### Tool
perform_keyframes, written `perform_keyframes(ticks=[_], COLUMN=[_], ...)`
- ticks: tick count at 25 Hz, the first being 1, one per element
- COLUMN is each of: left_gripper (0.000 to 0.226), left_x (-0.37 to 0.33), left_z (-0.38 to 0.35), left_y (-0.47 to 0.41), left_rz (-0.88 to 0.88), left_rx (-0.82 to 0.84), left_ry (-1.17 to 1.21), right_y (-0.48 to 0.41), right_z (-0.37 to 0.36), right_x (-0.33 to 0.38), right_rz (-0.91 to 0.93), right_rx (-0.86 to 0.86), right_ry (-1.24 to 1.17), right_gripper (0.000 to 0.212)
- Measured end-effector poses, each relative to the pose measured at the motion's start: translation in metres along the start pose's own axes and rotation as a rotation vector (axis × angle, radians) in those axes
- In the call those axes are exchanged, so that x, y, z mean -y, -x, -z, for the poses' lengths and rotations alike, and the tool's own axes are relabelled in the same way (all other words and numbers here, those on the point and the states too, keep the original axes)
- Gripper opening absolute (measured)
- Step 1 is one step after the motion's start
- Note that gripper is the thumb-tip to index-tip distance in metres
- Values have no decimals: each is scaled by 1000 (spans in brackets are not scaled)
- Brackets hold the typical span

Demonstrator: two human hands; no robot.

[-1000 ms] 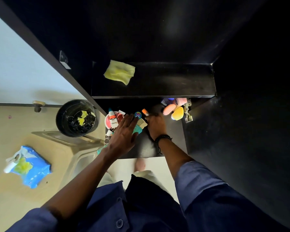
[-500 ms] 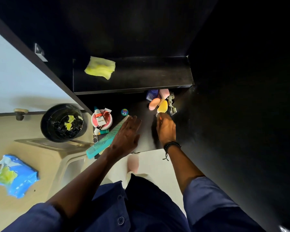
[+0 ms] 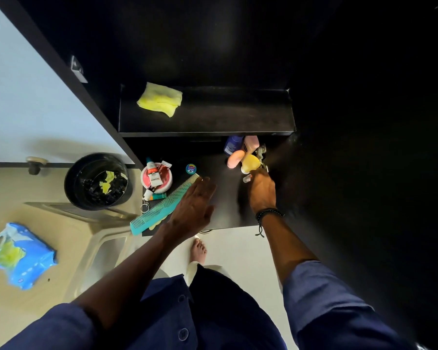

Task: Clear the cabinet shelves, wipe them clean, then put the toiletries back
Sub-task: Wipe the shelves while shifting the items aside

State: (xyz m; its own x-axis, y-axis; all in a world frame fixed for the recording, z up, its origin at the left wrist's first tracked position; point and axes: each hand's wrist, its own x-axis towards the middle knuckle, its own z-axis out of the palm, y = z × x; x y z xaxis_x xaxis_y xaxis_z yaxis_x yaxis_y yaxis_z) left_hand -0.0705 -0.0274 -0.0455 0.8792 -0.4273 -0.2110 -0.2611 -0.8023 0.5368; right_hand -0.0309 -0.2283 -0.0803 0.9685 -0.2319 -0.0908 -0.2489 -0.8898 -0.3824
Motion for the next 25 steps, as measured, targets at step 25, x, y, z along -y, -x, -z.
perform_keyframes(ticks=[25], left_gripper=[61], left_x=[36], left_z=[-2], left_y=[23], left_rz=[242], left_rx=[-1], left_ry=[56], right_y=[54], right_z=[-23], right_x=[55], right_rz=[166], right_rx=[232], right_ry=[-85], right_gripper=[36])
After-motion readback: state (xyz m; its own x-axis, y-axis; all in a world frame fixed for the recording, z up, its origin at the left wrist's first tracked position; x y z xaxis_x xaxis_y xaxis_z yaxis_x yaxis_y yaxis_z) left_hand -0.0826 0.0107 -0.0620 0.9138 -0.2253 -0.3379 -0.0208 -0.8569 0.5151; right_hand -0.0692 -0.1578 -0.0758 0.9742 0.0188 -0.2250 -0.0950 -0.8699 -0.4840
